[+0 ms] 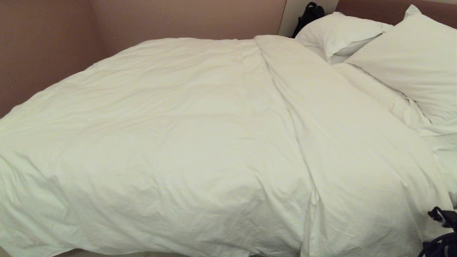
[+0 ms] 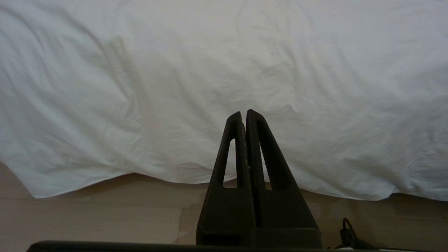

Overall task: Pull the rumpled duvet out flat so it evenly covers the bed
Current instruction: Flatten the corners of the folded blanket

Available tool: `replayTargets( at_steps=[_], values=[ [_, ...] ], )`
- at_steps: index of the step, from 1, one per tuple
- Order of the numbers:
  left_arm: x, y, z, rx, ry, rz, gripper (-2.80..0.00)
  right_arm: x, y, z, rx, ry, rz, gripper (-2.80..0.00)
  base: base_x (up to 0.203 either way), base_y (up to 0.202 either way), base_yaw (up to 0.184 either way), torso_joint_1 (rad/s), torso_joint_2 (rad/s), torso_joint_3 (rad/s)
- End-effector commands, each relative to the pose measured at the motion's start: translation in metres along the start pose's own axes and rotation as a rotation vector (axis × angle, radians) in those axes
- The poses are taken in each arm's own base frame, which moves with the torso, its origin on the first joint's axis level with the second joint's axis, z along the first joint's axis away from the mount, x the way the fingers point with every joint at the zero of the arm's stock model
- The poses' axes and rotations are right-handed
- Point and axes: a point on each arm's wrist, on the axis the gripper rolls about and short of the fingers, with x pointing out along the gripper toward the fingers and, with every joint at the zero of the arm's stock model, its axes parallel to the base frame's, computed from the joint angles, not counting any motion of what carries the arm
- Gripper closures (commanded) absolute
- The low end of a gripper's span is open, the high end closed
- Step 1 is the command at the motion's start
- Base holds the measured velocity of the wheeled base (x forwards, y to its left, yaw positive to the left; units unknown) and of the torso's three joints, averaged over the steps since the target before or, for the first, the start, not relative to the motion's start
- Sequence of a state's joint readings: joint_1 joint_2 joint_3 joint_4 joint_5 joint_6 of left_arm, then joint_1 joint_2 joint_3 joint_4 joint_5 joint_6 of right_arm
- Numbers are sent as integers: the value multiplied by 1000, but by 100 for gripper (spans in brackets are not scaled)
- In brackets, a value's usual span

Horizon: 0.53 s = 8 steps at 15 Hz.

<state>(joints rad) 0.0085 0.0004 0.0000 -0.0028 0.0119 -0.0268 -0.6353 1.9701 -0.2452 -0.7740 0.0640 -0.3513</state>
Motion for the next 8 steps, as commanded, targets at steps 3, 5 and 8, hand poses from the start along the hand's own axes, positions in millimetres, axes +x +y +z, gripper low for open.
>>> replayTargets(
  at_steps=[3, 5, 8],
  values=[
    [0, 0, 0, -1, -1, 1, 0, -17, -5, 15, -12, -156, -67, 0, 0, 0, 0, 0, 0, 0],
    [0, 0, 0, -1, -1, 1, 0, -18, -7, 20, -10, -173, -99, 0, 0, 0, 0, 0, 0, 0],
    [0, 0, 0, -1, -1, 1, 0, -14, -10, 26, -4, -172, -136, 0, 0, 0, 0, 0, 0, 0]
  ],
)
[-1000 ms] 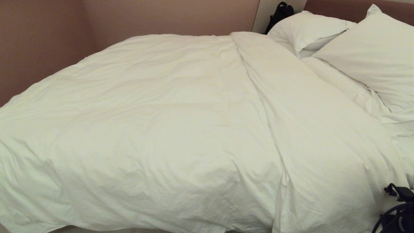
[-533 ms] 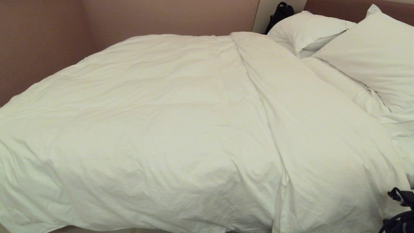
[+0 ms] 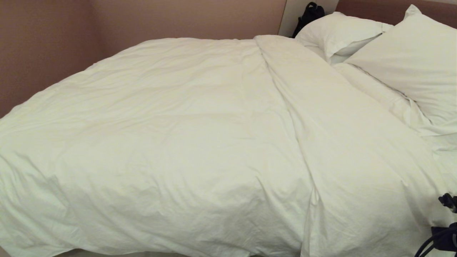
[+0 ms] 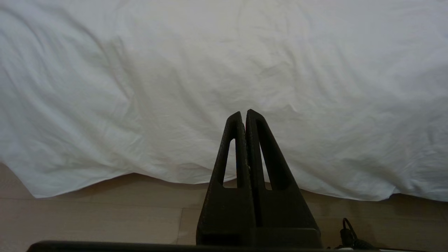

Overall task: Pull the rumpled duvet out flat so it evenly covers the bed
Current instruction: Flatten the corners of the folded blanket

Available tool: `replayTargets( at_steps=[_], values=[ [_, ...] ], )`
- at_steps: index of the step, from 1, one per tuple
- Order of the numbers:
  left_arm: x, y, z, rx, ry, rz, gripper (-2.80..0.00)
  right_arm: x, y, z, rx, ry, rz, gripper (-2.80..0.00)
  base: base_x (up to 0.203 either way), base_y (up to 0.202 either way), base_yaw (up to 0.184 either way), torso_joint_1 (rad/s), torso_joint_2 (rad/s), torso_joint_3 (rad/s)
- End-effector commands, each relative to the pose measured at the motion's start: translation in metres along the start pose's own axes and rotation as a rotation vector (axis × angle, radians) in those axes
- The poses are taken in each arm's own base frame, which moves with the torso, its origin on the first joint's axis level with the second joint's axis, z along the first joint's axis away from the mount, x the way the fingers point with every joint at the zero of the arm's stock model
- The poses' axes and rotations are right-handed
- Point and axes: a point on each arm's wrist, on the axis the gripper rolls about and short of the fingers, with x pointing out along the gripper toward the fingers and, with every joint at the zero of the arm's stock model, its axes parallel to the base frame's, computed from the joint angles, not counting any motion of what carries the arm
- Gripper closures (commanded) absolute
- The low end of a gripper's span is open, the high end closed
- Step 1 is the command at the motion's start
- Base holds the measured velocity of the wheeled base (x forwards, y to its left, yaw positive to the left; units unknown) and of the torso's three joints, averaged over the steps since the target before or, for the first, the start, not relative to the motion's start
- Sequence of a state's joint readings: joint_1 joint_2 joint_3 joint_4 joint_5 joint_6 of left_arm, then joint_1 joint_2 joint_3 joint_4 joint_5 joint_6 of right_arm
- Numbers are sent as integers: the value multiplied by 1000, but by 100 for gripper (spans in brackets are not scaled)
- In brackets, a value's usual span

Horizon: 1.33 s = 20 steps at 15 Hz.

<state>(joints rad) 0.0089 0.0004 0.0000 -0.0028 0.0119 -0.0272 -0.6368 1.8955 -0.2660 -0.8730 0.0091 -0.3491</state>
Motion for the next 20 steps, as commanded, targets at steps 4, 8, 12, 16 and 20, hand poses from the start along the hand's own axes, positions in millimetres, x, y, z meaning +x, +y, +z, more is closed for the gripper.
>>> replayTargets(
  at_steps=[4, 8, 12, 16, 20],
  values=[
    [0, 0, 0, 0, -1, 1, 0, 13, -3, 0, 8, 24, -23, 0, 0, 0, 0, 0, 0, 0],
    [0, 0, 0, 0, -1, 1, 0, 46, 2, -17, 3, 65, -29, 0, 0, 0, 0, 0, 0, 0],
    [0, 0, 0, 0, -1, 1, 0, 63, 6, -28, -11, 53, -34, 0, 0, 0, 0, 0, 0, 0],
    [0, 0, 0, 0, -1, 1, 0, 58, 6, -29, -11, 55, -30, 0, 0, 0, 0, 0, 0, 0],
    [0, 0, 0, 0, -1, 1, 0, 42, 7, -29, -21, 44, -29, 0, 0, 0, 0, 0, 0, 0]
  ],
)
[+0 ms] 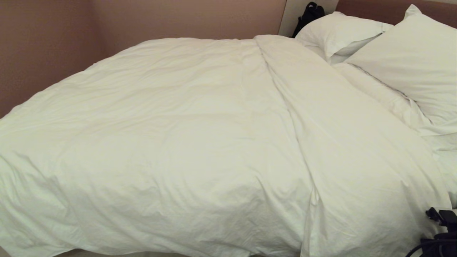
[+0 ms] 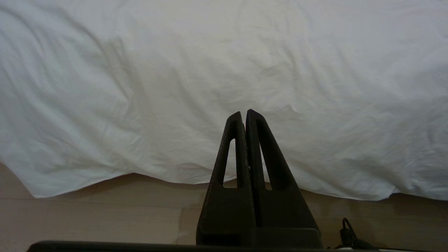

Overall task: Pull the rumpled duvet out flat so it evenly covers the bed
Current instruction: Flatten the corners of the folded blanket

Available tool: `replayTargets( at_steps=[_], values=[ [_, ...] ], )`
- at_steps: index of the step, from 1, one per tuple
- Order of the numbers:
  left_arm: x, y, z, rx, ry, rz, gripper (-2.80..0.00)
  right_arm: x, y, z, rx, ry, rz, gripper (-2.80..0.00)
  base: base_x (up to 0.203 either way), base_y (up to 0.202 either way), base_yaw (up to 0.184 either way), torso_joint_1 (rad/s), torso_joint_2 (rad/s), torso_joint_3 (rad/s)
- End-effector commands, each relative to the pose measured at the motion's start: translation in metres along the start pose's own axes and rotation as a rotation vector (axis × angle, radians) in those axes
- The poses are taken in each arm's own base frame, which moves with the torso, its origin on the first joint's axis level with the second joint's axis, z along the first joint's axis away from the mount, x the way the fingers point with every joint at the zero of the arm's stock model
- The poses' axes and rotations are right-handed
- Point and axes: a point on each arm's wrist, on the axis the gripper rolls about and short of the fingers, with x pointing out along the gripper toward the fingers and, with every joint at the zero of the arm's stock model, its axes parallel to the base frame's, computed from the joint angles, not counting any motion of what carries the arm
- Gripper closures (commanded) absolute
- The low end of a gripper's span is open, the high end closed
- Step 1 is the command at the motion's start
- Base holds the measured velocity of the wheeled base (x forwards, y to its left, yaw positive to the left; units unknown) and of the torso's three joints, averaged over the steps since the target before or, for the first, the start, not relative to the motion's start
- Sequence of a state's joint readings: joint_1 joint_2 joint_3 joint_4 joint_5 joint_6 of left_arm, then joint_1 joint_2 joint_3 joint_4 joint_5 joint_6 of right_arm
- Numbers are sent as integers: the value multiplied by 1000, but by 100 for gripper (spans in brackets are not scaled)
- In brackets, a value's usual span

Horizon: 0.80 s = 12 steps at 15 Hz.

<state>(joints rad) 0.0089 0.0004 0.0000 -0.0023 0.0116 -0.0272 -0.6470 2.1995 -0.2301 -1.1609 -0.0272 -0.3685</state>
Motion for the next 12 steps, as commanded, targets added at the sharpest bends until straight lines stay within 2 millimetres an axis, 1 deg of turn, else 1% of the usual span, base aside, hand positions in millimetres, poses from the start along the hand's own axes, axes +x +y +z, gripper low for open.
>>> replayTargets(
  at_steps=[1, 3, 8, 10, 12],
  values=[
    [0, 0, 0, 0, -1, 1, 0, -13, -1, 2, -13, -24, -7, 0, 0, 0, 0, 0, 0, 0],
    [0, 0, 0, 0, -1, 1, 0, -21, 0, 1, -18, -30, -7, 0, 0, 0, 0, 0, 0, 0],
    [0, 0, 0, 0, -1, 1, 0, -60, 3, -4, -67, -69, -13, 0, 0, 0, 0, 0, 0, 0],
    [0, 0, 0, 0, -1, 1, 0, -74, 5, -4, -87, -107, -1, 0, 0, 0, 0, 0, 0, 0],
    [0, 0, 0, 0, -1, 1, 0, -87, 11, 0, -111, -174, 49, 0, 0, 0, 0, 0, 0, 0]
  ],
)
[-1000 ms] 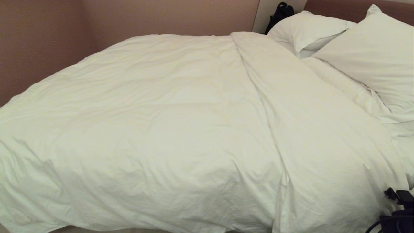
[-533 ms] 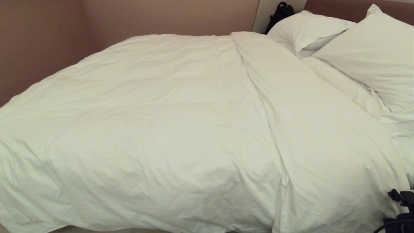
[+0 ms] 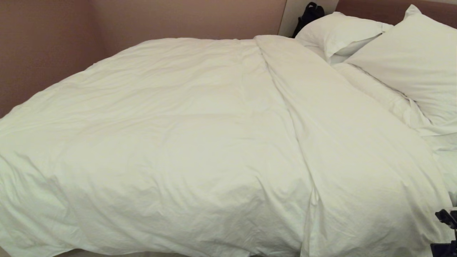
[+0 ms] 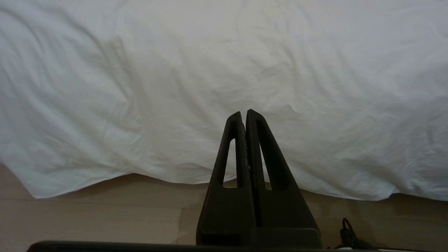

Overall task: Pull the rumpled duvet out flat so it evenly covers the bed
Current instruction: Flatten the corners of the folded blanket

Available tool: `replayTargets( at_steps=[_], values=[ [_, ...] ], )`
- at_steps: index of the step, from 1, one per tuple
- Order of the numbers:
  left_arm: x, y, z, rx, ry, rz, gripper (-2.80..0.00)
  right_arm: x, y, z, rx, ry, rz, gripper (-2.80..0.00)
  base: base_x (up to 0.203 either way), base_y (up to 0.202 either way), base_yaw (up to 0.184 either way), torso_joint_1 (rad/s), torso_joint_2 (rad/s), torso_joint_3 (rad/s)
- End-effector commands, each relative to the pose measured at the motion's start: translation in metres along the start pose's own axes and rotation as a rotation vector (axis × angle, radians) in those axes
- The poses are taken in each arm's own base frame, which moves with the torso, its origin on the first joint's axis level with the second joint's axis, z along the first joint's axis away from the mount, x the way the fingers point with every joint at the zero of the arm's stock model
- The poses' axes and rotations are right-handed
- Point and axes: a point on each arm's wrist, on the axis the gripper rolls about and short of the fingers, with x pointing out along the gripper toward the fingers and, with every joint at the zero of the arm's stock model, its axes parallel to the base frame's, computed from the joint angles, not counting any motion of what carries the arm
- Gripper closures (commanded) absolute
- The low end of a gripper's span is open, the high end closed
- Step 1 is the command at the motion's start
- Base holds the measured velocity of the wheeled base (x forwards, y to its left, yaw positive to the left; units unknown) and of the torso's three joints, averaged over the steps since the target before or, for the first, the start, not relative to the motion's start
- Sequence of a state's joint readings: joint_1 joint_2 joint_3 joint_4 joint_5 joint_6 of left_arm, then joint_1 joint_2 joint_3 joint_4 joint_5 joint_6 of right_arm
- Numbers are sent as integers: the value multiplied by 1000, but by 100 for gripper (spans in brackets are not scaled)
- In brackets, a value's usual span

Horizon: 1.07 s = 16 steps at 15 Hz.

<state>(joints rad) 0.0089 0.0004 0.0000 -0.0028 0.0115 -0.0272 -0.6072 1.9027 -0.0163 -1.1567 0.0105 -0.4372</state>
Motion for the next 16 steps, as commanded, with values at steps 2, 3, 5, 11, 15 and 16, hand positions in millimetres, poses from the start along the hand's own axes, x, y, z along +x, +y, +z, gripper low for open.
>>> replayTargets(
  at_steps=[2, 3, 5, 11, 15, 16],
  values=[
    [0, 0, 0, 0, -1, 1, 0, -16, 10, 15, -49, -158, 118, 0, 0, 0, 0, 0, 0, 0],
    [0, 0, 0, 0, -1, 1, 0, -17, 13, 19, -59, -201, 174, 0, 0, 0, 0, 0, 0, 0],
    [0, 0, 0, 0, -1, 1, 0, -15, 19, 31, -53, -274, 257, 0, 0, 0, 0, 0, 0, 0],
    [0, 0, 0, 0, -1, 1, 0, -19, 57, 69, 45, -387, 465, 0, 0, 0, 0, 0, 0, 0],
    [0, 0, 0, 0, -1, 1, 0, 3, 69, 56, 41, -269, 496, 0, 0, 0, 0, 0, 0, 0],
    [0, 0, 0, 0, -1, 1, 0, 12, 72, 50, 41, -223, 502, 0, 0, 0, 0, 0, 0, 0]
  ],
)
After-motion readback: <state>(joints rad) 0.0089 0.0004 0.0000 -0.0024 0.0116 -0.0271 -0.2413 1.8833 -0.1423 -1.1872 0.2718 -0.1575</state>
